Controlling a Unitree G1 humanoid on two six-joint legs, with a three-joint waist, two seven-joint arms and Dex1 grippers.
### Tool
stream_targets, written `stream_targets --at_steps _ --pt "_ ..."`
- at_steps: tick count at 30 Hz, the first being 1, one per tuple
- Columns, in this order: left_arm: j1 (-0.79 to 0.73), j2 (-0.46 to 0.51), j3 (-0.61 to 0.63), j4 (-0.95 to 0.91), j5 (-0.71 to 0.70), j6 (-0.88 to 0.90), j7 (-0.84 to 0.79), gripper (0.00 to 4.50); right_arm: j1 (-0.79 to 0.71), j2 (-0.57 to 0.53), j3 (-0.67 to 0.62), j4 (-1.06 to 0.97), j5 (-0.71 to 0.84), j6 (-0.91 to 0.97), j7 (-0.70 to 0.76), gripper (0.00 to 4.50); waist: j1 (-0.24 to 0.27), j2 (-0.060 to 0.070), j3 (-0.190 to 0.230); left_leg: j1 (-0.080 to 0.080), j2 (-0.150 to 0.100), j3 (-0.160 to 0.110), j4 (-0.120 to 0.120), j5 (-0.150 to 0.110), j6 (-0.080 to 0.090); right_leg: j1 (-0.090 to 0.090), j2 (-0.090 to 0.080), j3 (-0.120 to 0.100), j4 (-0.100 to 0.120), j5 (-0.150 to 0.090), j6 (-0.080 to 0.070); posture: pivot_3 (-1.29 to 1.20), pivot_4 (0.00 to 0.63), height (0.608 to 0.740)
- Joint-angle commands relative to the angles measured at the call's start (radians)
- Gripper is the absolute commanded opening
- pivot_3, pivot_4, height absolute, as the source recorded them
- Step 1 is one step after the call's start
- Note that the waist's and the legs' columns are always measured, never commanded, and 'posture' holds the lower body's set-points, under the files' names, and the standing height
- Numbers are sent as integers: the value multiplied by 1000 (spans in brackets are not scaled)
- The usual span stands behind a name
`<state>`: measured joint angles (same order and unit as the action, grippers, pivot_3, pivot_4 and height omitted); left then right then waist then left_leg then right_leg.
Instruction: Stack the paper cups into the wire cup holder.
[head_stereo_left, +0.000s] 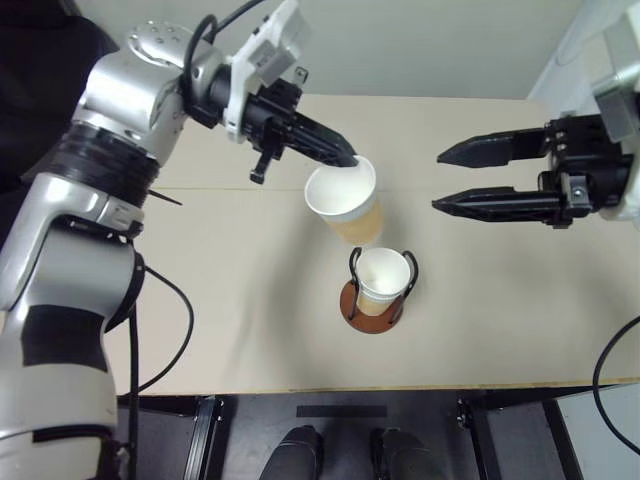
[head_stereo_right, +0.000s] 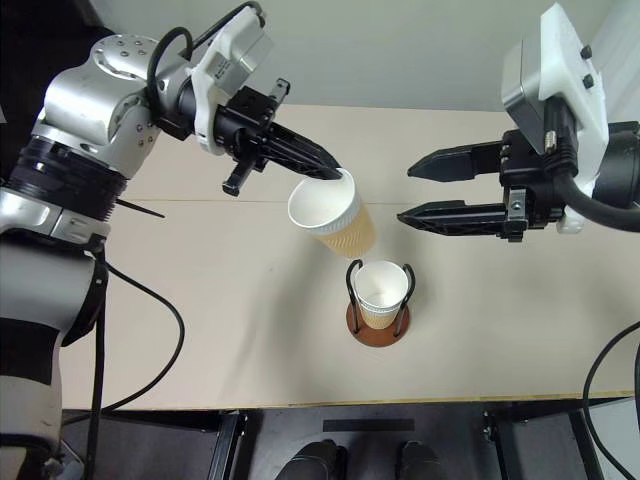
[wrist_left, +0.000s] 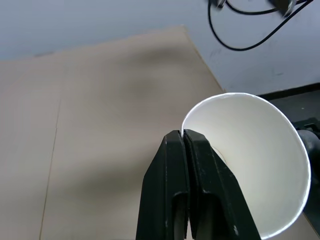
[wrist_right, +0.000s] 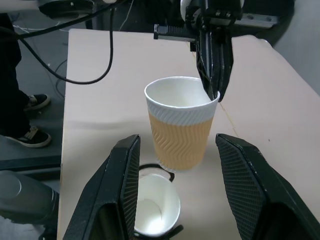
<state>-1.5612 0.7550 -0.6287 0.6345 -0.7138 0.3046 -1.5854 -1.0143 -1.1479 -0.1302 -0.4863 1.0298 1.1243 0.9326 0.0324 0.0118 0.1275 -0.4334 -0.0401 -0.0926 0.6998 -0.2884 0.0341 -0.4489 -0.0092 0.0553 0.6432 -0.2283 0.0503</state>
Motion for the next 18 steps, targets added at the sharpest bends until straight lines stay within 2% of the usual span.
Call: stream_targets --at_steps 1,18 --pt "-47 -20 0 7 -30 -27 -29 42 -3 -32 -53 -16 16 4 -12 2377 0 1 0 -1 1 -1 1 0 0 0 -1 1 0 0 0 0 150 740" --pt "-57 -87 -119 -31 -117 -52 -29 42 82 -151 -174 -75 114 66 -86 2377 9 1 1 -2 0 0 1 0 0 -2 -3 1 1 0 2 0 150 740"
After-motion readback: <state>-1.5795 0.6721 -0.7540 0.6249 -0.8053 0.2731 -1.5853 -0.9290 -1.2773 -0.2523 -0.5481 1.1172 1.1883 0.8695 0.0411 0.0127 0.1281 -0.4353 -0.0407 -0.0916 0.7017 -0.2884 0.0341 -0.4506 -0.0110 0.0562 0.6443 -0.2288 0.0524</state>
